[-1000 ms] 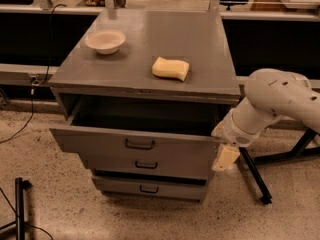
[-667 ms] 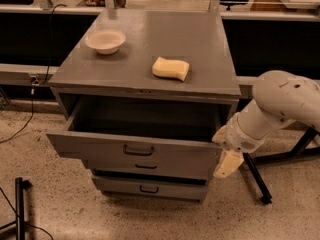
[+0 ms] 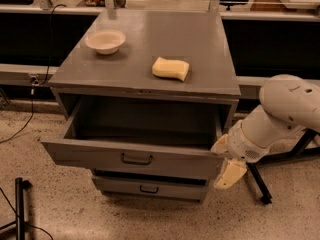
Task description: Open top drawer
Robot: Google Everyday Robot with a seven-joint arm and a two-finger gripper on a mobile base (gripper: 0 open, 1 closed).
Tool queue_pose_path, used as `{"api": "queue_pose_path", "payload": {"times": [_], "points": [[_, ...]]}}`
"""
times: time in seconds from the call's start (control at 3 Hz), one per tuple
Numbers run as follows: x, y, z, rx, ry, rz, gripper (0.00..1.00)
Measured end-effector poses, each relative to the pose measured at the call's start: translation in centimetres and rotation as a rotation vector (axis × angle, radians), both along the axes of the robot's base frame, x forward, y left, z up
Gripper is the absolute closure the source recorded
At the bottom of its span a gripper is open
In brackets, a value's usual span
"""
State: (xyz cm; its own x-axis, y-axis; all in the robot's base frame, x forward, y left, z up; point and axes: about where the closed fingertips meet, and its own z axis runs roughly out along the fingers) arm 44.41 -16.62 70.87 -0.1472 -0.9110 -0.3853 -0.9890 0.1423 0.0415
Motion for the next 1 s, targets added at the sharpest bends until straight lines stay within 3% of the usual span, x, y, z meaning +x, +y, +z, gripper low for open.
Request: {"api": "queue_pose_path", "payload": {"times": [0.33, 0.67, 1.0], "points": [[-1.0, 0.3, 1.1, 0.009, 0.007, 0.0, 0.36], [-0.9, 0.5, 2.2, 0.01, -0.01, -0.01, 0.24], [0.7, 0.6, 3.2, -0.014, -0.046, -0.015, 0.09]]}}
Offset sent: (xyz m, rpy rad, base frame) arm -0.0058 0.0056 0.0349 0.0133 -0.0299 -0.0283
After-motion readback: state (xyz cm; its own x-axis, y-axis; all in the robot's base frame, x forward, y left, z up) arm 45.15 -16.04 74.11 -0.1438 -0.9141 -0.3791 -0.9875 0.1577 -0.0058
